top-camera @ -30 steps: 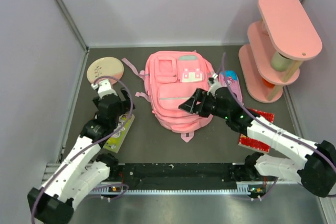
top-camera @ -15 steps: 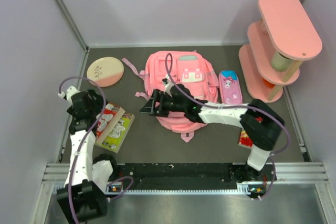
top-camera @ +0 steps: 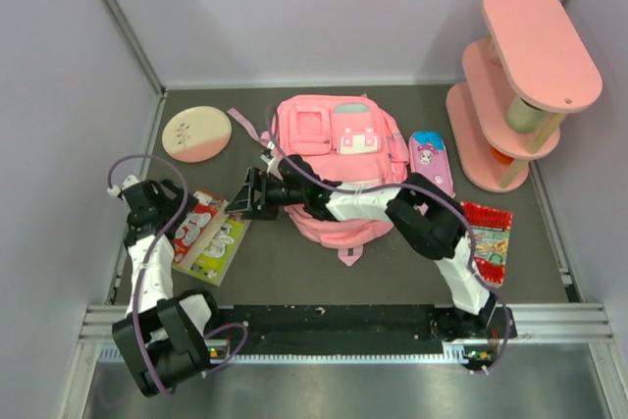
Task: Pack the student bag
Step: Pick up the book from the center of the board.
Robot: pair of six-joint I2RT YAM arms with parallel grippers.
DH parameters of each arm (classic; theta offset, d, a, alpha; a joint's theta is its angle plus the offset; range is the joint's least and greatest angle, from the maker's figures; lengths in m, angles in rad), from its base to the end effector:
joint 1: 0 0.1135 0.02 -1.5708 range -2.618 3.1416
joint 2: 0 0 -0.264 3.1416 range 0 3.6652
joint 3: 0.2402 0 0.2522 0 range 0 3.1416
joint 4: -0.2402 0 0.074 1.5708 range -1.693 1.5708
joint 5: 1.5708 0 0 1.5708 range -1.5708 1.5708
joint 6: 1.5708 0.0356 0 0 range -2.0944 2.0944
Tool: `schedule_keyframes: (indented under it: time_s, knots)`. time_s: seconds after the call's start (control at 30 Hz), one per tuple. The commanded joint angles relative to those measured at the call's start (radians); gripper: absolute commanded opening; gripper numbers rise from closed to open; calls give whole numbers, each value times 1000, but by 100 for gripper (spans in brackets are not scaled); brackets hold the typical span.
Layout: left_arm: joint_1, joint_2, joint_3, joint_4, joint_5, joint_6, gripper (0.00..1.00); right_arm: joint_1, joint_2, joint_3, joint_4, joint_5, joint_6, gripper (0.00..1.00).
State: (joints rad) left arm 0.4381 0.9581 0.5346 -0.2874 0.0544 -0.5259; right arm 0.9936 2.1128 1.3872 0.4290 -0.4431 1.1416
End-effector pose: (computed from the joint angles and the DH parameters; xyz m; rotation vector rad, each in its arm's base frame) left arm 0.1812 0.0827 0.2120 -1.0328 2.0357 -0.1080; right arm 0.2496 0.4112 0.1910 -0.2109 2.3067 1.7294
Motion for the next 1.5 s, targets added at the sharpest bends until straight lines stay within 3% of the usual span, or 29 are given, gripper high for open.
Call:
schedule_keyframes:
  time_s: [0.0,1.1,1.2,1.3,1.4,1.47]
  knots:
    - [14,34,-16,62,71,33,99,22,74,111,-18,-28,21,75]
    - [17,79,-100,139,113,26,96,39,345,403,-142,123,64,71]
    - [17,73,-104,142,122,26,96,39,371,434,-157,113,76,65]
    - [17,64,-107,140,121,27,96,37,389,455,-157,106,79,52]
    - [17,59,-108,137,121,30,95,39,385,449,-156,103,72,36]
    - [17,54,-110,136,121,29,95,36,377,444,-157,103,63,14]
